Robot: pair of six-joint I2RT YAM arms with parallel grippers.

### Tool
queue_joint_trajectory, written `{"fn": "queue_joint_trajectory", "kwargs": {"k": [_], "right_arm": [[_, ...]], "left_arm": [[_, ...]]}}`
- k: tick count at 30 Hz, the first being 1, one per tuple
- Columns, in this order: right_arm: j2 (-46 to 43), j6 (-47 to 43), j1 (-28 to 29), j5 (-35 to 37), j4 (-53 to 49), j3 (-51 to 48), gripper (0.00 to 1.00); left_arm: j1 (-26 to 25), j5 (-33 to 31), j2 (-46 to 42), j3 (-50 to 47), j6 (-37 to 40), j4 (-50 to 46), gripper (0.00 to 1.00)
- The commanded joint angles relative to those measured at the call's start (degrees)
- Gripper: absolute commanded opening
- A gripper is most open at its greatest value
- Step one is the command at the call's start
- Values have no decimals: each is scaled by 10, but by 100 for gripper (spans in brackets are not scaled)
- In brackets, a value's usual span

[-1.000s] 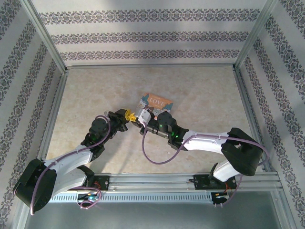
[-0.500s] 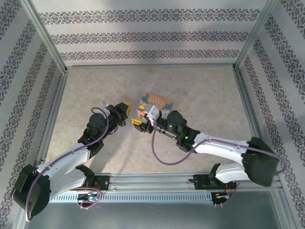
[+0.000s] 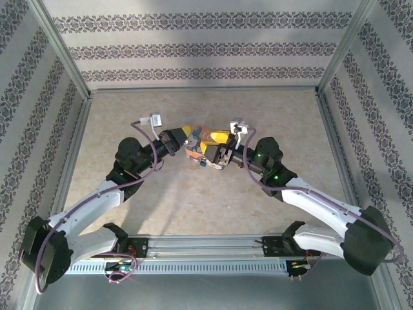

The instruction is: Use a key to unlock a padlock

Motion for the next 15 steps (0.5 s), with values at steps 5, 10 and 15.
{"fn": "queue_joint_trajectory", "kwargs": {"k": [5, 10, 15], "right_arm": [[53, 128, 10, -124, 130, 29, 65], [77, 151, 11, -125, 175, 25, 57], [89, 159, 10, -123, 186, 30, 53]], "left_arm": [[-3, 90, 47, 35, 10, 136, 0], [-3, 77, 50, 31, 6, 142, 0], [-3, 79, 57, 28, -4, 157, 0]]}}
